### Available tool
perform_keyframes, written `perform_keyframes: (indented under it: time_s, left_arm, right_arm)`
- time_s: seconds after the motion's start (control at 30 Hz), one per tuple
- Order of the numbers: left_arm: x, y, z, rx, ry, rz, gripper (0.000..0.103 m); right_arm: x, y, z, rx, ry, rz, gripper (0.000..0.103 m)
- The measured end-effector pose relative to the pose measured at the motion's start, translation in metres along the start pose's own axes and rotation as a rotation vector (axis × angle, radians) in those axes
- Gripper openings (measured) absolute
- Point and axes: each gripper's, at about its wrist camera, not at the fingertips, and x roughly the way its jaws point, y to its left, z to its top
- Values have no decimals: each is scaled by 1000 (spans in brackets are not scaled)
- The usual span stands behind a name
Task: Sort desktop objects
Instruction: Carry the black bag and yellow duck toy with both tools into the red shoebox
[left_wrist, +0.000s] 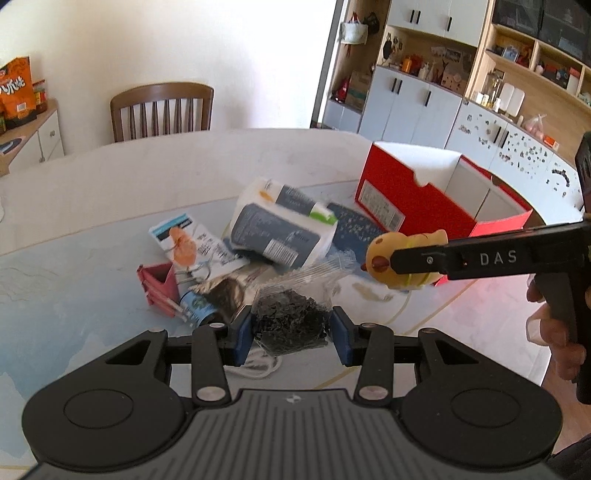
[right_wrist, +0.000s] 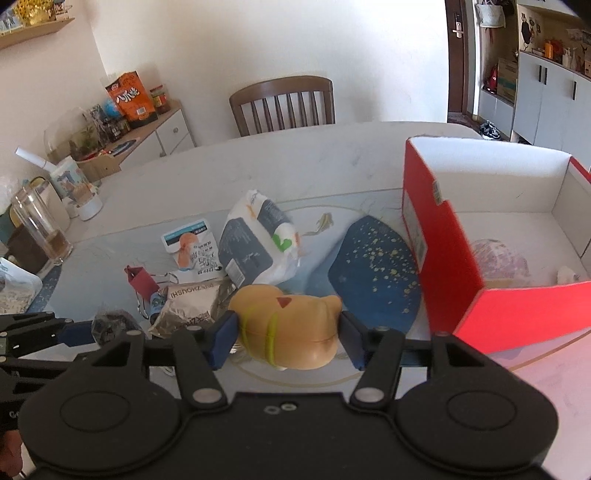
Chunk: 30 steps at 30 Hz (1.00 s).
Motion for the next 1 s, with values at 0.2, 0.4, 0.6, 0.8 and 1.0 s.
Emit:
perform_keyframes:
  time_s: [0.2,0.4,0.6,0.8,1.0]
  left_arm:
    - [-1,-24,15,7,-38,14,42]
    - [4,-50,33,17,-66,18,42]
    - [15,-79,50,26,-84,18,42]
    - [27,-108,68,50,-97,7,42]
    - [42,-136,85,79,-100,-14,42]
  right_arm:
    - [-15,-18,8,-13,-14,13,59]
    - [-31,-43,19,-10,-47,25,59]
    - [-44,-73,27,0,-85,29,59]
    - [-55,-106,34,27,-111,22,59]
    - [-61,-136,40,47,-126,7,59]
